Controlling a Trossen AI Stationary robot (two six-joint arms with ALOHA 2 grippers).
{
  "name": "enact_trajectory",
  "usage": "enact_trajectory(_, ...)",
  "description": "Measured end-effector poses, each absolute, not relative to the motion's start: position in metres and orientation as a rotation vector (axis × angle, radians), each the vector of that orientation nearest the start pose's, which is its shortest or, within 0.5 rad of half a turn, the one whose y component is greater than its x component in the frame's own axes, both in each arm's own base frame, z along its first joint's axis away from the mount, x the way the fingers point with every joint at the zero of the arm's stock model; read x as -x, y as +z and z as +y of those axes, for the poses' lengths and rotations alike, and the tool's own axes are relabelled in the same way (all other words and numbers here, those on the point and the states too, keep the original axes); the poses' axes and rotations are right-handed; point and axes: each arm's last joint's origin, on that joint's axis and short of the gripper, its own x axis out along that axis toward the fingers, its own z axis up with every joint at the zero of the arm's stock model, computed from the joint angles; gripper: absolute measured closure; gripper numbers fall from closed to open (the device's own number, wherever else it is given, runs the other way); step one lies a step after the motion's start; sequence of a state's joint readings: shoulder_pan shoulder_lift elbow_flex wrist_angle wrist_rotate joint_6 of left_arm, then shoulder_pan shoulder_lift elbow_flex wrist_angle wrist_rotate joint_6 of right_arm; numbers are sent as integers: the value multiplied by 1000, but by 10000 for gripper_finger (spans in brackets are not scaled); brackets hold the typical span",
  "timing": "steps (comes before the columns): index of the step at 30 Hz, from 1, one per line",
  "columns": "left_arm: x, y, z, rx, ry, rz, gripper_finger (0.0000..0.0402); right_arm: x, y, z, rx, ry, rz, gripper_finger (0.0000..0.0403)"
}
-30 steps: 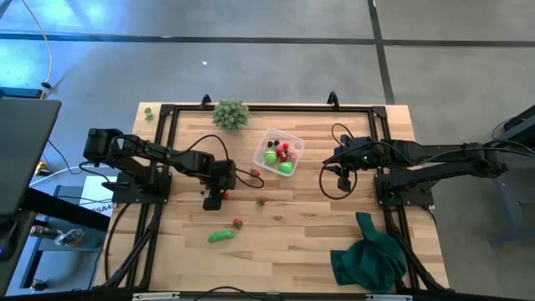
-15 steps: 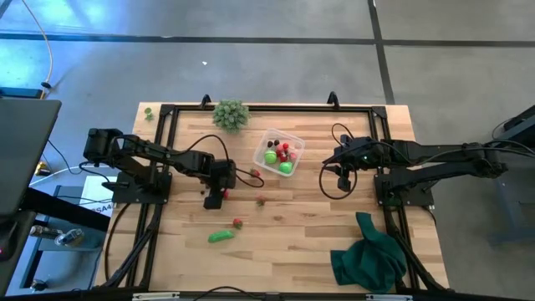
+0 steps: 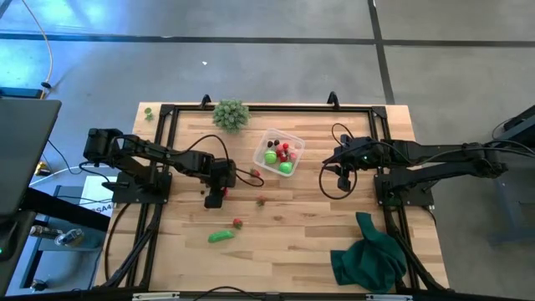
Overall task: Pick and placing Produce into tupperware
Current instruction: Put the red cherry into the transparent container
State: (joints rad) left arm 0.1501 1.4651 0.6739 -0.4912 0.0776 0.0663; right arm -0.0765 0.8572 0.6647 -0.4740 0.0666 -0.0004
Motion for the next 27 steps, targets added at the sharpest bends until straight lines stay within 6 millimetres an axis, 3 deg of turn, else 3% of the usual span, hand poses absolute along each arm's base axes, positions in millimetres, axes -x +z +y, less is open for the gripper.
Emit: enact_trajectory(27,-235,130,33,130,51,1323,245,-174,255,-15,-4,-134,667,327)
